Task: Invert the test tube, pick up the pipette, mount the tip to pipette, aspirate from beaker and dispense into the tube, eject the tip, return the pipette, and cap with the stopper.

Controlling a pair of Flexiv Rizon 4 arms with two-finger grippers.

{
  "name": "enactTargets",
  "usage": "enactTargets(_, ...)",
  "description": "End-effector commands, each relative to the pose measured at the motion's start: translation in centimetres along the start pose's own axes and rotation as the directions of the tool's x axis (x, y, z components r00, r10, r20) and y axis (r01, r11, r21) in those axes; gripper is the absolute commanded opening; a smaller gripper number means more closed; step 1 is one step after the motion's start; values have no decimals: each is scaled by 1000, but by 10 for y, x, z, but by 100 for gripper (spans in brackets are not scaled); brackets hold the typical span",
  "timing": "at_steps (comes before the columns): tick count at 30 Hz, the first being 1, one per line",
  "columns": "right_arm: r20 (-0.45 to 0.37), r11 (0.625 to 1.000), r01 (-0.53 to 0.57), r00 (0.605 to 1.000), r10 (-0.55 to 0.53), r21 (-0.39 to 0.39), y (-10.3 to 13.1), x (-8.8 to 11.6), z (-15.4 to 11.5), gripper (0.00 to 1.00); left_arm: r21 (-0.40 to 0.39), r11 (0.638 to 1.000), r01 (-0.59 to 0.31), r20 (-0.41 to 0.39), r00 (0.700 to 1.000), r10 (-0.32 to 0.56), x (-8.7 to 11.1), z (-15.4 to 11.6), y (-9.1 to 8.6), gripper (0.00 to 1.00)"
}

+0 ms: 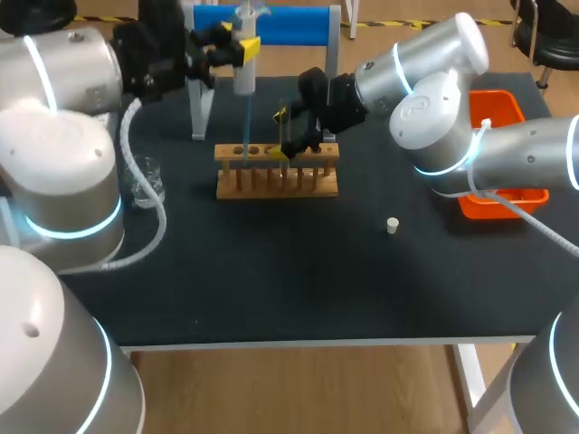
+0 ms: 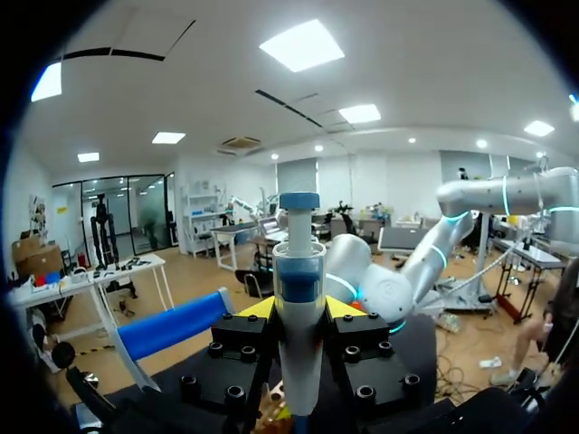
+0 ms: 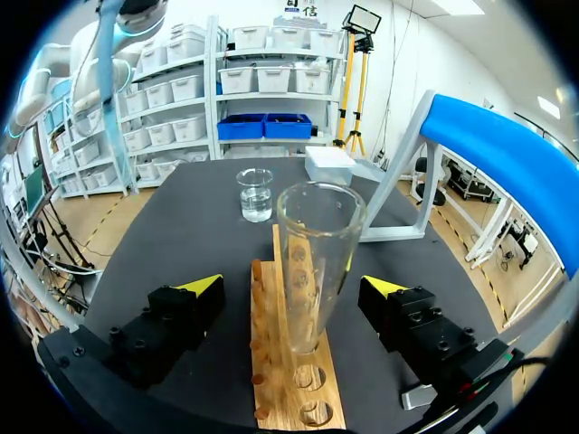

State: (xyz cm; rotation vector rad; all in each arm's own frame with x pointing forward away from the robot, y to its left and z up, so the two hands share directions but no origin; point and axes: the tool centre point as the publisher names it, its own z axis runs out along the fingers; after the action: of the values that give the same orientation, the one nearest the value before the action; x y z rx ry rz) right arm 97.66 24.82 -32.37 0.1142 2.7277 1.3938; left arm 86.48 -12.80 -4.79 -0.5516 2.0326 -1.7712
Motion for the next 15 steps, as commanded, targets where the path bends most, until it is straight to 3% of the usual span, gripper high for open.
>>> enactTargets(1, -2, 1000, 0, 1000, 0, 2, 0, -1, 0, 100, 48, 999, 3, 10, 1000, -3, 16, -13, 21, 0)
enactTargets(9, -2, 1000, 0, 1000, 0, 2, 0, -1, 0, 100, 95, 995, -10, -103, 994, 20, 44, -1, 46, 0)
enactTargets(15, -2, 1000, 0, 1000, 0, 2, 0, -1, 0, 100, 110, 994, -8, -153, 988, 25, 52, 8, 58, 0)
